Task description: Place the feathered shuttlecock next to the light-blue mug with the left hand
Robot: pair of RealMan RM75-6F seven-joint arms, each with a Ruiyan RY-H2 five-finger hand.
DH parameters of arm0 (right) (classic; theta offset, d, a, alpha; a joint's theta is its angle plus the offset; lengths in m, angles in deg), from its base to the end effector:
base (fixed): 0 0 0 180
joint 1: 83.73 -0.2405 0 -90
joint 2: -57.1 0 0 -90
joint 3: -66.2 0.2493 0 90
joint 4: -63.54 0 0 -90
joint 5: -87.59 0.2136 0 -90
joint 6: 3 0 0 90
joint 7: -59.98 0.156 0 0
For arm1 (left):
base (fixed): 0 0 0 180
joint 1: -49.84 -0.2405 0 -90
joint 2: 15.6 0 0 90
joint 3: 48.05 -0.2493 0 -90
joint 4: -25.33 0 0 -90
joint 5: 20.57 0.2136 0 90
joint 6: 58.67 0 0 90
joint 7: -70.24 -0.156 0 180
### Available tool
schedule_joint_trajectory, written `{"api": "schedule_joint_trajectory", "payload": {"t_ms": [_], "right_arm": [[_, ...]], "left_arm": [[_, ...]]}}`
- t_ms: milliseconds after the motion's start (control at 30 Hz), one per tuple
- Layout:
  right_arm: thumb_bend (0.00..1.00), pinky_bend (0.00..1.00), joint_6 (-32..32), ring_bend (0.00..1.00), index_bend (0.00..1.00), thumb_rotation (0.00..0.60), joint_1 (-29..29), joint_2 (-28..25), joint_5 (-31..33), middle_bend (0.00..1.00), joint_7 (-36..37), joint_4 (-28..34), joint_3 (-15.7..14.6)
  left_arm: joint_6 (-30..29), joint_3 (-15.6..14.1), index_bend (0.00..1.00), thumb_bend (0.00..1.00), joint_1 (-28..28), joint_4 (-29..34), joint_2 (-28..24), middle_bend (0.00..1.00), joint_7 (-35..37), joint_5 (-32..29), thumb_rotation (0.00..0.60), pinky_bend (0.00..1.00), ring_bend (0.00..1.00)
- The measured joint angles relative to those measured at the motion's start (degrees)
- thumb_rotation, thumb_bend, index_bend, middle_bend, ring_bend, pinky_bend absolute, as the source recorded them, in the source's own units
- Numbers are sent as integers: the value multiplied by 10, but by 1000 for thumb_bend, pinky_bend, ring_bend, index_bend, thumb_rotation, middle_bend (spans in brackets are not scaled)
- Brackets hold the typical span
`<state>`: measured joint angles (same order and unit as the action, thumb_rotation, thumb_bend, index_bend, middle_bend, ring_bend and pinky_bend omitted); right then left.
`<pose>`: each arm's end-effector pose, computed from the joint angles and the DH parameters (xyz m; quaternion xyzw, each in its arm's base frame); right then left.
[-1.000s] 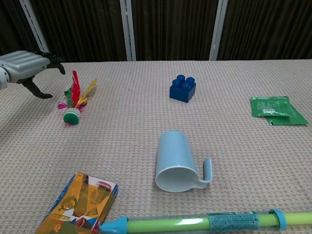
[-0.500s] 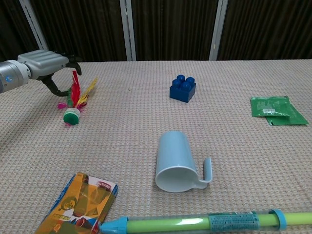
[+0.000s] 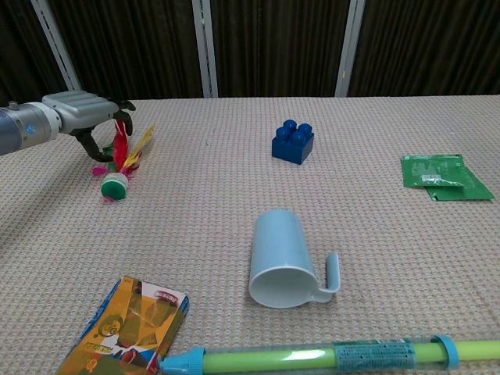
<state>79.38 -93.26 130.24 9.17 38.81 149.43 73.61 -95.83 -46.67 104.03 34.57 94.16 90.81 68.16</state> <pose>-0.3106 -0.2347 0.1257 0.6144 -0.2973 0.2970 0.6677 -0.2339 0.4872 -0.0036 -0.7839 -0.2569 -0.2200 0.5207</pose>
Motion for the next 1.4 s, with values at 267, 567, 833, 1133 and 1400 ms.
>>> {"api": "schedule_joint_trajectory", "payload": {"t_ms": [267,567,833,1133,1400], "right_arm": [[9,0,0,0,0,600,-1,4,4,0,-1,-5,3],[10,0,-10,0,0,600,-6,8,9,0,-6,-8,1],[10,0,-16,0,0,600,-9,11,3,0,-15,-5,-7],[9,0,-7,0,0,600,-7,11,-12,0,-13,1,-13],[10,0,4,0,0,600,-2,4,-24,0,1,3,-16]], "left_arm": [[24,-4,521,389,8,-14,11,0,7,-3,564,0,0],[-24,-6,733,466,2,-8,1,0,36,-2,565,0,0],[-115,-15,710,456,-12,37,-44,0,76,9,563,0,0],[-180,-18,695,447,-12,178,-127,2,91,20,562,0,0],[-154,-16,672,442,-6,368,-227,7,24,10,564,0,0]]}}
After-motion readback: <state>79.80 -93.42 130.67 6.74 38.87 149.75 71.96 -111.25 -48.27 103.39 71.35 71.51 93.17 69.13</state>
